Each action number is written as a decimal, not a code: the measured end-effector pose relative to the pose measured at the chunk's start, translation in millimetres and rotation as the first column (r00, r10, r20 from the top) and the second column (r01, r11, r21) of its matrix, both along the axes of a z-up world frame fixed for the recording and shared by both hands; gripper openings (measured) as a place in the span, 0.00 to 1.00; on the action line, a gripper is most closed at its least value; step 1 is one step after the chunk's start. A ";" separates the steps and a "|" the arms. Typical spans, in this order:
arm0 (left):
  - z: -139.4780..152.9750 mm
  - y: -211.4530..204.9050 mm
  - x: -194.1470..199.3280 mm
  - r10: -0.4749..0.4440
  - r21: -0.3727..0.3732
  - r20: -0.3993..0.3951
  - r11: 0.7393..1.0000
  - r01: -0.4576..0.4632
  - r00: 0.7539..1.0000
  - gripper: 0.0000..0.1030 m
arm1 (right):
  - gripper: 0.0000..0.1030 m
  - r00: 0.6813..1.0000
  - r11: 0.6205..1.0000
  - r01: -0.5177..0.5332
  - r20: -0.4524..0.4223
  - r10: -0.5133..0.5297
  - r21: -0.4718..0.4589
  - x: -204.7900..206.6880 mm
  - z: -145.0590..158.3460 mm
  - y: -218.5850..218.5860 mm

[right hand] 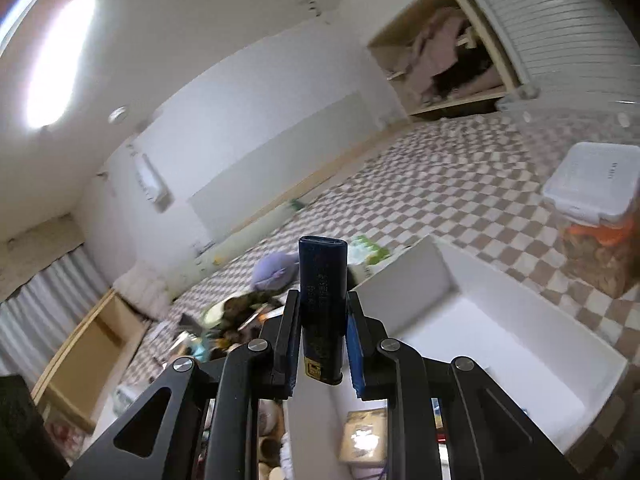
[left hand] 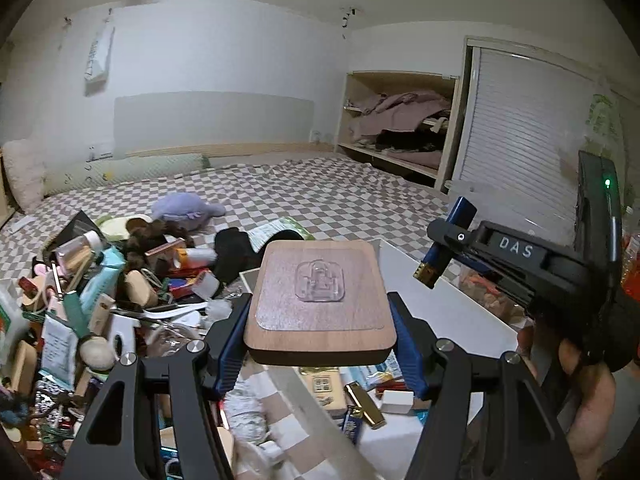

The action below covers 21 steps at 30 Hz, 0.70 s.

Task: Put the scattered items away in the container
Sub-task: 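Carry the wooden pad and blue tube over the white box with both tools, then open the right tool to drop the blue tube while the left tool releases the pad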

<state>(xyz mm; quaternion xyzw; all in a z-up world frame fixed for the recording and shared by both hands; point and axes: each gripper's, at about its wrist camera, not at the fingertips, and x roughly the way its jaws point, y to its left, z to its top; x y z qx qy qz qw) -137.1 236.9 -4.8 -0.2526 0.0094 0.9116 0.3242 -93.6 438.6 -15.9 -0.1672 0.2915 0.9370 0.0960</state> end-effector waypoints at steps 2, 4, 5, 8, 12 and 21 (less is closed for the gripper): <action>-1.7 5.1 -1.3 -0.009 -0.005 0.011 1.000 0.009 1.000 0.62 | 0.21 1.000 1.000 0.027 0.014 -0.027 0.011 3.1 0.7 0.9; -3.1 10.3 -1.8 -0.021 -0.014 0.012 1.000 0.021 1.000 0.62 | 0.21 0.999 0.998 0.037 0.020 -0.038 0.049 7.9 -0.5 -1.5; -3.8 13.3 -1.7 -0.028 -0.021 0.011 0.999 0.028 1.000 0.62 | 0.21 0.999 0.997 0.043 0.027 -0.045 0.059 9.2 -2.1 -1.5; -7.7 21.3 -1.3 -0.049 -0.035 0.013 0.998 0.049 0.999 0.62 | 0.21 0.997 0.997 0.054 0.046 -0.057 0.062 11.4 -9.6 4.3; -15.6 30.0 -2.5 -0.069 -0.042 0.026 0.997 0.070 0.997 0.62 | 0.21 0.995 0.996 0.065 0.077 -0.069 0.053 12.9 -22.0 14.0; -32.6 52.2 -2.6 -0.102 -0.052 0.062 0.993 0.105 0.993 0.62 | 0.21 0.987 0.995 0.091 0.128 -0.095 0.037 15.9 -39.2 36.9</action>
